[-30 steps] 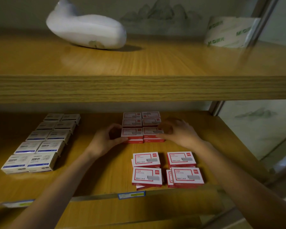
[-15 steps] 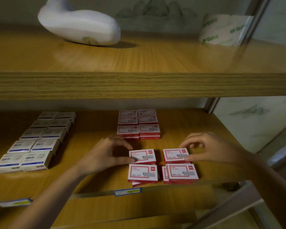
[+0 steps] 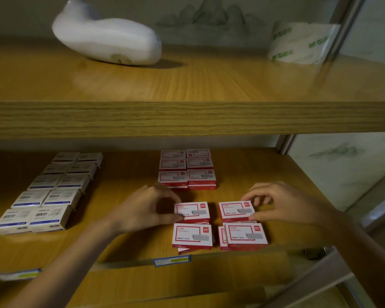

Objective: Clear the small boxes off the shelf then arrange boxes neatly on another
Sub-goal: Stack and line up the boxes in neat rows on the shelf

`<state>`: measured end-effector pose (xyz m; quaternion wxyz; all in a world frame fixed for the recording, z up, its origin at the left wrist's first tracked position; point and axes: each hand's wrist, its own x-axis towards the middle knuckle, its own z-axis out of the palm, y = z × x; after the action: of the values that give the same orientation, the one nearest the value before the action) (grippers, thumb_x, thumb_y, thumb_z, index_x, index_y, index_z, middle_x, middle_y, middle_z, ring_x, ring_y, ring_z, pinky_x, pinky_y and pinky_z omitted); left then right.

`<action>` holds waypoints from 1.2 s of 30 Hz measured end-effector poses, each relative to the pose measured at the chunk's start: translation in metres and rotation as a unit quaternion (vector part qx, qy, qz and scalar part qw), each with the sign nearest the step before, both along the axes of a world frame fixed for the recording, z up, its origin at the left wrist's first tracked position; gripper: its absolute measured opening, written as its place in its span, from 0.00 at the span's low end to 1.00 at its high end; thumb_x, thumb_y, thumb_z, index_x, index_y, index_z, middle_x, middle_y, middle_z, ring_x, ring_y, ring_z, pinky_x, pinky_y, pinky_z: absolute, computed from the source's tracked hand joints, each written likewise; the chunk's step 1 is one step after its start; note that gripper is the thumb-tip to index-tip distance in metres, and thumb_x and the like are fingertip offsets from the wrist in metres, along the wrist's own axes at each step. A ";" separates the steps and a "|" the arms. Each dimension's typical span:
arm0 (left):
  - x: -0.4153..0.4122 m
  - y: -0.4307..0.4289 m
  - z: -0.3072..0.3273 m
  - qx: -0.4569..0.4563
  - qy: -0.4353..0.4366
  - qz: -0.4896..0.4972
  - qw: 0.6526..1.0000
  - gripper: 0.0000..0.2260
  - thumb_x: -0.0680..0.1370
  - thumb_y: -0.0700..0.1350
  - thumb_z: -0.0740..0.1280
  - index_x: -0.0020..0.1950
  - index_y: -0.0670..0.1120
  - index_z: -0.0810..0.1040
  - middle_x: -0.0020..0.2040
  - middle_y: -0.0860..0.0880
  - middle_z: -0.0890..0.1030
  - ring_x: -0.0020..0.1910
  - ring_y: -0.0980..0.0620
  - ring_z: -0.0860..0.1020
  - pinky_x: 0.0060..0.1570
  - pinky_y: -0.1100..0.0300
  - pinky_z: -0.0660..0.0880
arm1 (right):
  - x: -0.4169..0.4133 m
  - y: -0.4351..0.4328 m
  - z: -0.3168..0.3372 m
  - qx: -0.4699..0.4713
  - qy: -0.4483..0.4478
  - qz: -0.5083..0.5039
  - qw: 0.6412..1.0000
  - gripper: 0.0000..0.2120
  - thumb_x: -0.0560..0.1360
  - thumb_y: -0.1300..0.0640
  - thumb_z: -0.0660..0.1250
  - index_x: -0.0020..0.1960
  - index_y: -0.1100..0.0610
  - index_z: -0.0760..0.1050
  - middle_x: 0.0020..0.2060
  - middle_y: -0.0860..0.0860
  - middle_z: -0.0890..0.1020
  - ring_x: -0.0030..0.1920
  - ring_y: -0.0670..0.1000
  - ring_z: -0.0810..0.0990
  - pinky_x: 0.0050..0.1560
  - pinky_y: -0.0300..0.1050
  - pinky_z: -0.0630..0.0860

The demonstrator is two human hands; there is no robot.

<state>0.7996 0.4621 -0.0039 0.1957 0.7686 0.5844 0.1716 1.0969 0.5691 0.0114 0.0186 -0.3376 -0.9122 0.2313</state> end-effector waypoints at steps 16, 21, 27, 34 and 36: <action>-0.040 -0.001 -0.005 0.017 -0.024 0.077 0.997 0.15 0.65 0.53 0.75 0.48 0.59 0.75 0.46 0.67 0.72 0.44 0.77 0.70 0.44 0.84 0.63 | -0.046 0.004 -0.009 0.006 0.059 -0.023 0.998 0.18 0.69 0.50 0.69 0.58 0.47 0.73 0.49 0.36 0.74 0.47 0.36 0.74 0.43 0.29 0.73; -0.036 -0.008 -0.017 0.026 -0.070 0.082 0.994 0.17 0.65 0.63 0.66 0.50 0.59 0.74 0.51 0.62 0.75 0.48 0.75 0.72 0.47 0.81 0.67 | -0.056 0.003 -0.022 -0.019 0.079 -0.061 0.995 0.21 0.68 0.51 0.71 0.60 0.51 0.73 0.54 0.46 0.78 0.50 0.41 0.76 0.49 0.34 0.75; -0.032 -0.012 -0.029 0.086 -0.046 0.098 0.990 0.17 0.71 0.55 0.66 0.57 0.51 0.77 0.57 0.57 0.75 0.55 0.66 0.72 0.52 0.76 0.66 | -0.065 0.000 -0.026 -0.006 0.120 -0.067 0.991 0.19 0.67 0.53 0.73 0.57 0.53 0.76 0.52 0.48 0.80 0.47 0.41 0.78 0.49 0.36 0.77; -0.023 -0.013 -0.030 0.113 -0.040 0.132 0.984 0.15 0.73 0.49 0.67 0.58 0.48 0.77 0.57 0.53 0.75 0.56 0.58 0.73 0.55 0.68 0.68 | -0.070 -0.001 -0.027 0.034 0.102 -0.056 0.993 0.17 0.68 0.53 0.71 0.56 0.53 0.76 0.52 0.47 0.80 0.43 0.40 0.77 0.44 0.33 0.76; -0.018 -0.017 -0.026 0.122 -0.067 0.150 0.979 0.17 0.72 0.53 0.67 0.58 0.49 0.76 0.56 0.55 0.74 0.55 0.60 0.72 0.53 0.68 0.69 | -0.067 -0.004 -0.021 0.042 0.095 -0.048 0.993 0.16 0.70 0.51 0.70 0.57 0.52 0.76 0.54 0.46 0.79 0.45 0.40 0.77 0.43 0.33 0.75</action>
<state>0.7819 0.4447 -0.0296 0.1112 0.6769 0.6533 0.3204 1.0303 0.5655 -0.0101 0.1301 -0.3564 -0.8979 0.2231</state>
